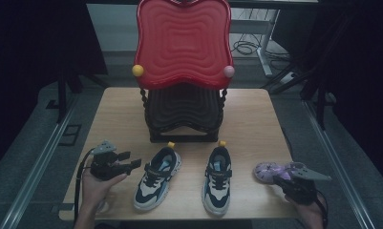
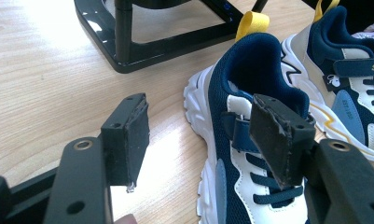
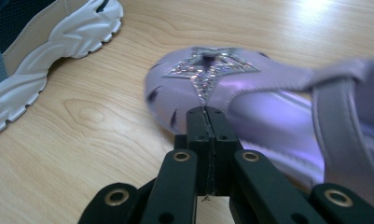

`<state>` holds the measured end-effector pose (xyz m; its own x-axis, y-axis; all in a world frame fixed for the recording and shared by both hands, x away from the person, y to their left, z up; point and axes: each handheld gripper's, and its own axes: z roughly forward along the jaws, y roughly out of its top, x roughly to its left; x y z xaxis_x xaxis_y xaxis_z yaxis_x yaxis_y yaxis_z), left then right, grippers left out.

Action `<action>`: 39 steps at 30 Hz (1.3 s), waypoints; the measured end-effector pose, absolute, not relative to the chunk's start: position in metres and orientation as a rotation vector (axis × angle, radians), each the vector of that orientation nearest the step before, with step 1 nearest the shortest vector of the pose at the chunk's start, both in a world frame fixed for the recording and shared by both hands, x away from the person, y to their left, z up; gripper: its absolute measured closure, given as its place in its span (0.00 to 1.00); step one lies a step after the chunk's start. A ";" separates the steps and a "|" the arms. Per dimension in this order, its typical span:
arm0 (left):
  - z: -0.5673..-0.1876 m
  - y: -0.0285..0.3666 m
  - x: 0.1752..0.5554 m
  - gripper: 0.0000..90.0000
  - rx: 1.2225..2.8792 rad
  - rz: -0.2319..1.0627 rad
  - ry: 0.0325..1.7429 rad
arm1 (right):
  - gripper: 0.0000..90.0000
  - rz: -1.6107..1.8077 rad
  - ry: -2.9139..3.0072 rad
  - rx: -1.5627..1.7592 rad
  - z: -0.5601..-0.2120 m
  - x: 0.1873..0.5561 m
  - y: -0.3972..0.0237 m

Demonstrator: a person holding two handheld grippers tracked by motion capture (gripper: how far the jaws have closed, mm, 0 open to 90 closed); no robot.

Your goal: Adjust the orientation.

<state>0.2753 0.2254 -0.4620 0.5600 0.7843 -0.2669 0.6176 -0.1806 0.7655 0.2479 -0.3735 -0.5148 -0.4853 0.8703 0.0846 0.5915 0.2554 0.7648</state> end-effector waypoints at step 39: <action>-0.460 0.238 0.274 0.42 1.863 0.245 1.171 | 0.99 1.050 1.924 1.357 -0.472 0.268 -0.430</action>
